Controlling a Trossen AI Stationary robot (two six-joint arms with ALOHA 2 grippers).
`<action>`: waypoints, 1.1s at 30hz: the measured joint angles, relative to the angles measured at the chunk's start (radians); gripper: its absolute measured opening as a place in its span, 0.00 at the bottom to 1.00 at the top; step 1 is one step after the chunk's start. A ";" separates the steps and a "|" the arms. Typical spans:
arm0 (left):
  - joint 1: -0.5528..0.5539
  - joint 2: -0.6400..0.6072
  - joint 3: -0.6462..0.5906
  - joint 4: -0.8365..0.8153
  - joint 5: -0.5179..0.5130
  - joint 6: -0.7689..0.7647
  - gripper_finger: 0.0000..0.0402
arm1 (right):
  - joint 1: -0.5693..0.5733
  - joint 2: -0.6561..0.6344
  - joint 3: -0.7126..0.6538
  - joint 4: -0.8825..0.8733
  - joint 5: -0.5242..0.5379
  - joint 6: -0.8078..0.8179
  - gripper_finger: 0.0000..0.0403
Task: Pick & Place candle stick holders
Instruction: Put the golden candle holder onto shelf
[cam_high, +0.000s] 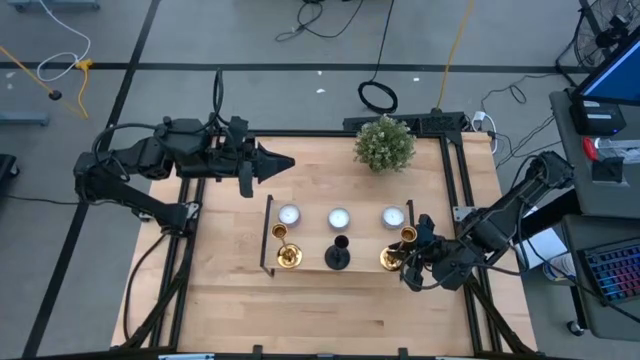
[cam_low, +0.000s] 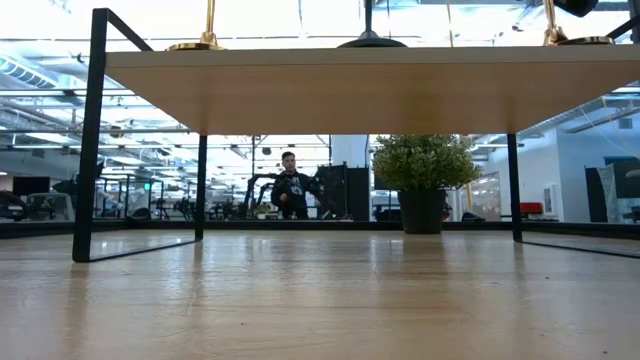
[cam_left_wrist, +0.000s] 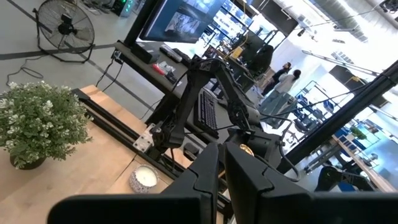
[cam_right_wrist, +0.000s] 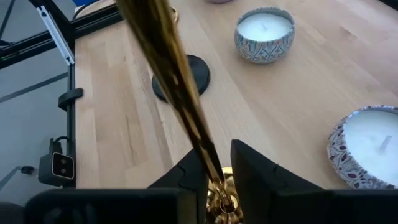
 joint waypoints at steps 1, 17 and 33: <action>0.000 0.000 0.000 0.000 0.000 0.000 0.08 | 0.000 0.000 0.001 0.000 0.000 0.000 0.16; 0.000 0.000 0.000 0.000 0.003 0.001 0.08 | -0.001 0.000 0.001 0.000 -0.003 0.007 0.29; 0.000 0.000 0.000 0.000 0.015 0.000 0.08 | -0.001 0.000 0.002 0.083 -0.003 -0.034 0.50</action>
